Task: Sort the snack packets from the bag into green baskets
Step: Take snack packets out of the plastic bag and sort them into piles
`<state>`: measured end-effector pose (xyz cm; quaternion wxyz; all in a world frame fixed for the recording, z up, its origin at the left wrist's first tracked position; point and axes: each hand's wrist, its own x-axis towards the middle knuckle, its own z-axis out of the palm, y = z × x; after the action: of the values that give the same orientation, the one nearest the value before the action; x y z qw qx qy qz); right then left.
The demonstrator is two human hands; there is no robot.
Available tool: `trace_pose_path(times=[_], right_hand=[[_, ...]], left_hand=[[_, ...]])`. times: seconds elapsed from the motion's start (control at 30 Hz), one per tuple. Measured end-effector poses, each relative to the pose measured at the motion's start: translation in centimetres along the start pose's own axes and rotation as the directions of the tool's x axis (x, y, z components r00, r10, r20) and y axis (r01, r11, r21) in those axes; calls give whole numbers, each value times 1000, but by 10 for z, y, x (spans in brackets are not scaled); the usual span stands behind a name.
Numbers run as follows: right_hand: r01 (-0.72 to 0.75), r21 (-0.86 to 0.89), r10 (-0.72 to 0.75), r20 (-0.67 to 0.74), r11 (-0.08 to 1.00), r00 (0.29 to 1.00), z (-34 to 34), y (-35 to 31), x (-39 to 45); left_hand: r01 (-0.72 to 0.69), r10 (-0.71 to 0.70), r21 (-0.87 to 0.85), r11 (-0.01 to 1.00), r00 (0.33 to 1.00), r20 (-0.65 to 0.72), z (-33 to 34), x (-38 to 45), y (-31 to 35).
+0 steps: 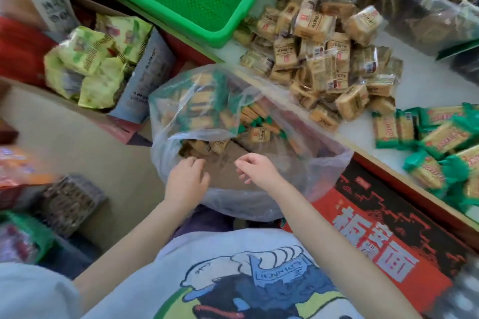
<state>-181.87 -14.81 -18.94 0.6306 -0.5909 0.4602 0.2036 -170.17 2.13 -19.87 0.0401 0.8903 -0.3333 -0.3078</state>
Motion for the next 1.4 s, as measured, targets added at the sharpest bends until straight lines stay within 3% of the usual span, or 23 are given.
trace_pose_path(times=[0.1,0.17,0.2,0.27,0.33,0.4,0.53,0.67,0.8,0.9,1.03,1.13,1.2,1.3,1.33,1.4], right_hand=[[45,-135,-39,48,990,998,43,-9,31],[42,-131,-38,37,990,999,64,-15,52],[7,-78,-5,28,997,1000,73,-16,62],[-140,189,132,56,972,990,89,-16,80],[-281,505,243,143,816,960,101,-20,91],[-326,671,286,175,665,942,108,-20,102],[-344,823,336,201,452,920,119,-19,120],[-339,881,319,234,330,919,125,-18,119],[-384,844,310,276,375,910,119,-14,104],[-385,795,298,268,469,916,102,-3,84],[-217,712,206,103,668,973,56,13,43],[-88,686,80,44,722,996,7,19,4],[10,690,-12,-3,724,1000,-28,23,-23],[125,667,-96,-80,735,992,-63,27,-50],[161,660,-112,-116,734,987,-75,30,-59],[212,631,-132,-172,747,976,-97,33,-72]], left_hand=[[5,-17,104,995,993,116,4,-6,-32],[-1,-9,101,995,995,98,5,-6,-46],[-11,5,88,996,998,65,6,-6,-52],[-46,44,82,996,999,20,7,-6,-61],[-75,74,74,994,997,12,11,-7,-69],[-91,92,41,995,996,-5,15,-10,-75],[-100,99,-44,994,994,-35,15,-16,-82],[-67,62,-165,984,997,-35,5,-21,-75],[-36,26,-306,952,999,-35,-9,-17,-63],[-33,11,-419,907,998,-55,-24,-11,-47],[-37,1,-421,906,996,-87,-32,-4,-9],[26,-42,-446,895,999,-27,-31,2,33],[126,-70,-591,797,991,117,-31,8,66],[278,2,-830,484,948,319,-34,15,108],[281,30,-869,408,947,321,-35,18,125],[221,34,-903,369,968,250,-41,24,160]])
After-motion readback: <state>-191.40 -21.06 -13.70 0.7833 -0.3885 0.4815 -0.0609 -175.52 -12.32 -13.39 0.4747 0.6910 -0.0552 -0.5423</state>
